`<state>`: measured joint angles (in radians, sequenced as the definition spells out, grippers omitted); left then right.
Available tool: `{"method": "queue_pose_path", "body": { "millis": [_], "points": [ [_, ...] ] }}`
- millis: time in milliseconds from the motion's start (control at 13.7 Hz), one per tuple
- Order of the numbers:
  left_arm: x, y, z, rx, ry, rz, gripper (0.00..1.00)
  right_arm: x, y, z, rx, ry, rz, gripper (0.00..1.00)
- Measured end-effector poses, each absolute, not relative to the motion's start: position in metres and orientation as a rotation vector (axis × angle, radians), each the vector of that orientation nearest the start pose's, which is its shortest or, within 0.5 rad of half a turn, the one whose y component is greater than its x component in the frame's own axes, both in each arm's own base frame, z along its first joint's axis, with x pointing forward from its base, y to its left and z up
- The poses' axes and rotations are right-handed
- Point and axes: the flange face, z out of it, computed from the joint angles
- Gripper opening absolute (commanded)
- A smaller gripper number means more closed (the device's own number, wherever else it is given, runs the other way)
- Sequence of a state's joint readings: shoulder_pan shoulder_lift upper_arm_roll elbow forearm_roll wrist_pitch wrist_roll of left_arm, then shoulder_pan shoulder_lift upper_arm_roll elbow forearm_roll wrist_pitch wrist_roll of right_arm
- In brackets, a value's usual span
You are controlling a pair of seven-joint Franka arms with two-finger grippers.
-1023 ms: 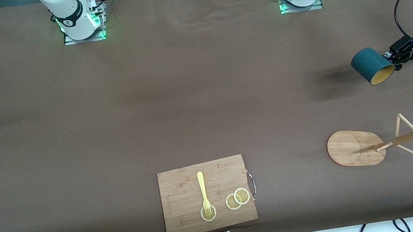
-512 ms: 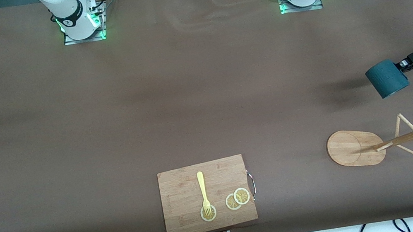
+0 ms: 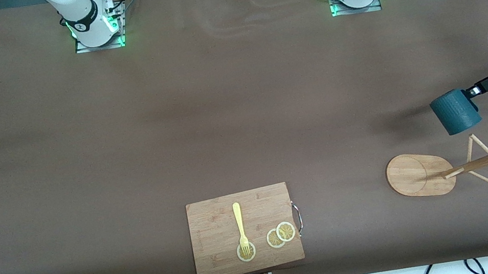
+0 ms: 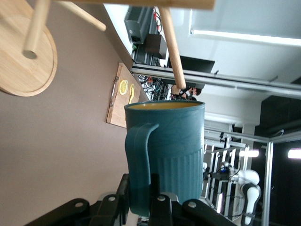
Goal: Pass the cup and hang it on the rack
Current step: 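Lower the mug handle onto a rack peg with the left gripper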
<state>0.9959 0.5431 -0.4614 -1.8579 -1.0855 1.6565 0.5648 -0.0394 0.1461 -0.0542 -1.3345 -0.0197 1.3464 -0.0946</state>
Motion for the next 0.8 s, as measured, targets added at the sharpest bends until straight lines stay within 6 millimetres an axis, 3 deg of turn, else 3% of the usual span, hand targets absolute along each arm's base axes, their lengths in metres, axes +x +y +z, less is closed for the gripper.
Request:
{"method": "queue_pose_path", "body": {
  "millis": [292, 585, 804],
  "points": [
    [0.564, 0.251, 0.291, 1.674, 0.512, 0.048, 0.0, 0.573, -0.054, 0.633, -3.149, 0.003, 0.214, 1.0],
    [0.573, 0.241, 0.273, 1.665, 0.547, 0.038, 0.0, 0.573, -0.054, 0.633, -3.149, 0.003, 0.214, 1.0],
    [0.578, 0.248, 0.262, 1.649, 0.558, 0.046, 0.0, 0.573, -0.054, 0.633, -3.149, 0.004, 0.214, 1.0]
  ]
}}
